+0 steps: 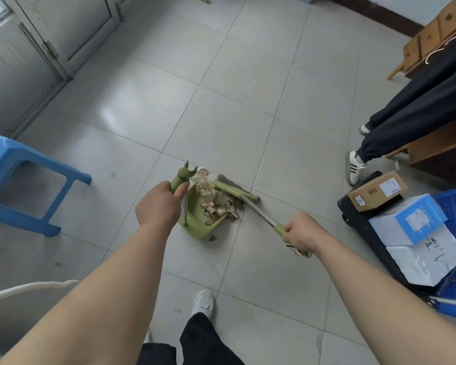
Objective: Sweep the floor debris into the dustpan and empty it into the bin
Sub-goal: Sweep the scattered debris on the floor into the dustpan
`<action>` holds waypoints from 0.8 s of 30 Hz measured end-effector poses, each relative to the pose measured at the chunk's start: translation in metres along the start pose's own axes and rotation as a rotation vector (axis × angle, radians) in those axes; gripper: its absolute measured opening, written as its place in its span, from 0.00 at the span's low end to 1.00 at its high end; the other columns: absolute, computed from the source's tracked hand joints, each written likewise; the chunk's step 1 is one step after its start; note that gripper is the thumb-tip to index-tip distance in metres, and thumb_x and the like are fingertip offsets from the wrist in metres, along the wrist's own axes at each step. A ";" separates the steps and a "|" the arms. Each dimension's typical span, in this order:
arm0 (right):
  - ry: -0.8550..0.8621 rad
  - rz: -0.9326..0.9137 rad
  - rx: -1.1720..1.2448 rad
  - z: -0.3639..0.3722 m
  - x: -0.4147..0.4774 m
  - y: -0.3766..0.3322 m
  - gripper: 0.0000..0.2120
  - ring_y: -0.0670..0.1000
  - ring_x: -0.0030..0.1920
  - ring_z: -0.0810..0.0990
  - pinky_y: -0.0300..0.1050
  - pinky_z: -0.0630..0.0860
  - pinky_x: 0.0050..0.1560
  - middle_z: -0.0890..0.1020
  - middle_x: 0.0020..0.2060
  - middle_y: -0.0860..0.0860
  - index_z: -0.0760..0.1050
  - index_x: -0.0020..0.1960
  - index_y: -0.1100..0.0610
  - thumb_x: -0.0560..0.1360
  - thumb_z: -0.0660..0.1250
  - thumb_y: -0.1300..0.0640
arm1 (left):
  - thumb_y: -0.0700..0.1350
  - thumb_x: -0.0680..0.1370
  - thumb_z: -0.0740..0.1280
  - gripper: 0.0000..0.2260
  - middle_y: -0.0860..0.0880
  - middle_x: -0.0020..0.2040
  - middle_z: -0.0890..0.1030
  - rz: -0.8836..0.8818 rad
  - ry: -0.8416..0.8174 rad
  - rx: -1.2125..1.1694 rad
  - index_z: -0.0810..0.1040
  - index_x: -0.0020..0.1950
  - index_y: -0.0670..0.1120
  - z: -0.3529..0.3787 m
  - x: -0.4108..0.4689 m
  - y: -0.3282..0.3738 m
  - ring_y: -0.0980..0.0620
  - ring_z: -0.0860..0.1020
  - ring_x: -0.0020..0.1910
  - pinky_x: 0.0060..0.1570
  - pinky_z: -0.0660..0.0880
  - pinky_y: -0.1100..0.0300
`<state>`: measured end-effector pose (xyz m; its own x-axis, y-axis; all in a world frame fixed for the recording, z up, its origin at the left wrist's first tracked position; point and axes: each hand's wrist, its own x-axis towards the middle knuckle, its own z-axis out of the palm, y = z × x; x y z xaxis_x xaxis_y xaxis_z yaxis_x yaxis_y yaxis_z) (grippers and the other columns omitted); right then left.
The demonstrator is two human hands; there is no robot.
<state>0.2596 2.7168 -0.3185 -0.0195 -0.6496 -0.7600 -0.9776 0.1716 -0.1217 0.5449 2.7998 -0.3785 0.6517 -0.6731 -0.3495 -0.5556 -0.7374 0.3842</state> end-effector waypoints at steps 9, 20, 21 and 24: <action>-0.040 -0.100 -0.218 0.005 -0.045 0.002 0.07 0.54 0.24 0.73 0.37 0.69 0.25 0.75 0.24 0.54 0.74 0.32 0.59 0.67 0.61 0.65 | 0.66 0.79 0.55 0.23 0.50 0.34 0.74 0.013 -0.022 0.001 0.71 0.40 0.47 -0.001 -0.009 -0.003 0.43 0.75 0.39 0.34 0.64 0.56; 0.280 -0.035 -0.099 -0.035 -0.057 0.018 0.06 0.51 0.26 0.80 0.43 0.78 0.36 0.82 0.25 0.48 0.78 0.35 0.48 0.65 0.67 0.59 | 0.69 0.77 0.55 0.26 0.49 0.32 0.75 -0.053 0.023 -0.069 0.72 0.38 0.46 -0.017 -0.027 -0.037 0.52 0.71 0.30 0.29 0.61 0.58; 0.278 -0.027 -0.045 -0.038 -0.054 0.016 0.07 0.50 0.23 0.77 0.42 0.77 0.35 0.82 0.24 0.48 0.77 0.33 0.48 0.65 0.67 0.60 | 0.69 0.77 0.55 0.27 0.49 0.32 0.75 -0.060 0.029 -0.073 0.72 0.37 0.47 -0.019 -0.028 -0.042 0.51 0.72 0.30 0.29 0.61 0.58; 0.270 -0.016 0.118 -0.045 -0.042 0.007 0.07 0.51 0.21 0.74 0.40 0.73 0.28 0.82 0.25 0.53 0.76 0.33 0.53 0.67 0.67 0.63 | 0.70 0.76 0.55 0.28 0.49 0.31 0.75 -0.088 0.046 -0.093 0.71 0.36 0.47 -0.025 -0.033 -0.057 0.50 0.73 0.30 0.29 0.61 0.57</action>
<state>0.2436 2.7119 -0.2583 -0.0750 -0.8235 -0.5623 -0.9475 0.2345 -0.2172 0.5685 2.8653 -0.3676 0.7200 -0.6010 -0.3469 -0.4460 -0.7837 0.4323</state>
